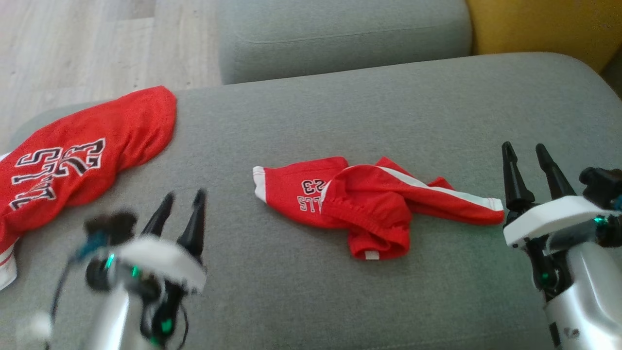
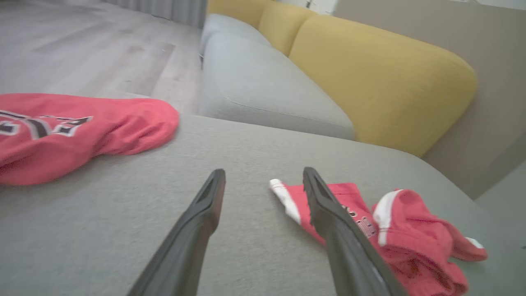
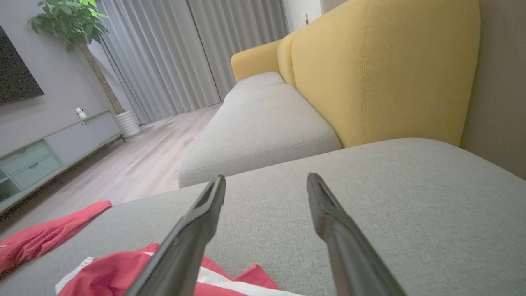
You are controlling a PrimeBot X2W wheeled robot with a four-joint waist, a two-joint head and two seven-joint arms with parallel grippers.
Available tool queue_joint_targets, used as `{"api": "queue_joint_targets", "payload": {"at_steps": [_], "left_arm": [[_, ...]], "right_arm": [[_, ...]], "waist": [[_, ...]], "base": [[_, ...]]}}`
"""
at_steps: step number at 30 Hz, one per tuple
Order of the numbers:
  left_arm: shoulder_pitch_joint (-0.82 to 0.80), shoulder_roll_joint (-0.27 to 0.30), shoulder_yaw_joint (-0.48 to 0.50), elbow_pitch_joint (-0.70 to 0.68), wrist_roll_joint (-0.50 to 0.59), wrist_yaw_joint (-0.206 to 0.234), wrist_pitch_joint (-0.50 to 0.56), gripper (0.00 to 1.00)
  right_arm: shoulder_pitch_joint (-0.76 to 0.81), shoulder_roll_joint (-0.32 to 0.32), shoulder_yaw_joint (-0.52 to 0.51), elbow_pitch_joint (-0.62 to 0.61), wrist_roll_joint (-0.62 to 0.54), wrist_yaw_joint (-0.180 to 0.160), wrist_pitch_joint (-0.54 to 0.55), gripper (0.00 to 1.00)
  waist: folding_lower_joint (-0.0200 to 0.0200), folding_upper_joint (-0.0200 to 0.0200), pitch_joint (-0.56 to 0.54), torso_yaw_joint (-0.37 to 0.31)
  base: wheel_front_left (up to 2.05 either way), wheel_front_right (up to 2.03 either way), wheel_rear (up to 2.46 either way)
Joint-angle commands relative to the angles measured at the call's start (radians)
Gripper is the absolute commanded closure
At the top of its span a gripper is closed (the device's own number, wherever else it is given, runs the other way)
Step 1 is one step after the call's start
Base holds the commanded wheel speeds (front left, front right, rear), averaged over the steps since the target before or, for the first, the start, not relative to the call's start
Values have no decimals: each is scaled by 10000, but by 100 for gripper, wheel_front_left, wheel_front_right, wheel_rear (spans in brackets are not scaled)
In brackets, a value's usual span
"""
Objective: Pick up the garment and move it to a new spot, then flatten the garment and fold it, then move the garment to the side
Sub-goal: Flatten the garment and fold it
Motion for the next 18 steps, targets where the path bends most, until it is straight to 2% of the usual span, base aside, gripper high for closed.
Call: {"api": "queue_joint_targets", "payload": {"at_steps": [1, 3, 7, 10, 13, 18], "left_arm": [[-1049, 313, 151, -367, -429, -122, 802, 0], [-1622, 521, -99, -248, -1174, -235, 2207, 0], [-2582, 721, -858, -9, -3571, -310, 5392, 0], [-3096, 1461, -1731, 20, -5154, -315, 7433, 0], [-3494, 1995, -2173, 437, -5989, -317, 8560, 0], [-4104, 2176, -2261, 1255, -7109, -318, 9365, 0]], "right_arm": [[-16, 72, 28, -563, -146, -7, -118, 0], [160, 242, -35, -888, -247, -7, -96, 0], [407, 621, -43, -1326, -319, -7, 1, 0], [441, 834, -32, -1504, -393, -7, 96, 0], [369, 962, 105, -1605, -422, -7, 151, 0], [254, 1095, 208, -1646, -481, -7, 197, 0]], "waist": [[0, -1, 24, -115], [0, -1, 79, -270], [0, -1, 276, -684], [0, -1, 526, -1045], [0, -1, 744, -1417], [0, -1, 1004, -1945]], "base": [[0, 0, 0], [0, 0, 0], [0, 0, 0], [0, 0, 0], [0, 0, 0], [0, 0, 0]]}}
